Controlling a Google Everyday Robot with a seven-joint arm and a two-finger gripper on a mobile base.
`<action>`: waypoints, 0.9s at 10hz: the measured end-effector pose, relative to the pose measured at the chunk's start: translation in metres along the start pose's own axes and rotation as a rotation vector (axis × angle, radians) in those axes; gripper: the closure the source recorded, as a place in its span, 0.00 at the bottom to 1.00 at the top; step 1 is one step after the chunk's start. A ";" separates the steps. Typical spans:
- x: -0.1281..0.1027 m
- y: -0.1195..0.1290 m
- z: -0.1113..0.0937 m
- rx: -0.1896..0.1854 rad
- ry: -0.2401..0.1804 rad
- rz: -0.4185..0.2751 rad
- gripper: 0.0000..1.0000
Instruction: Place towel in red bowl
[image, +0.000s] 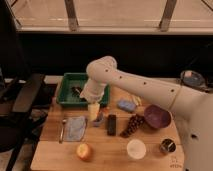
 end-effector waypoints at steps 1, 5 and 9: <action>-0.001 -0.005 0.017 -0.009 -0.002 -0.010 0.20; 0.004 -0.011 0.063 -0.099 0.020 -0.016 0.20; 0.007 -0.009 0.066 -0.122 0.024 -0.011 0.20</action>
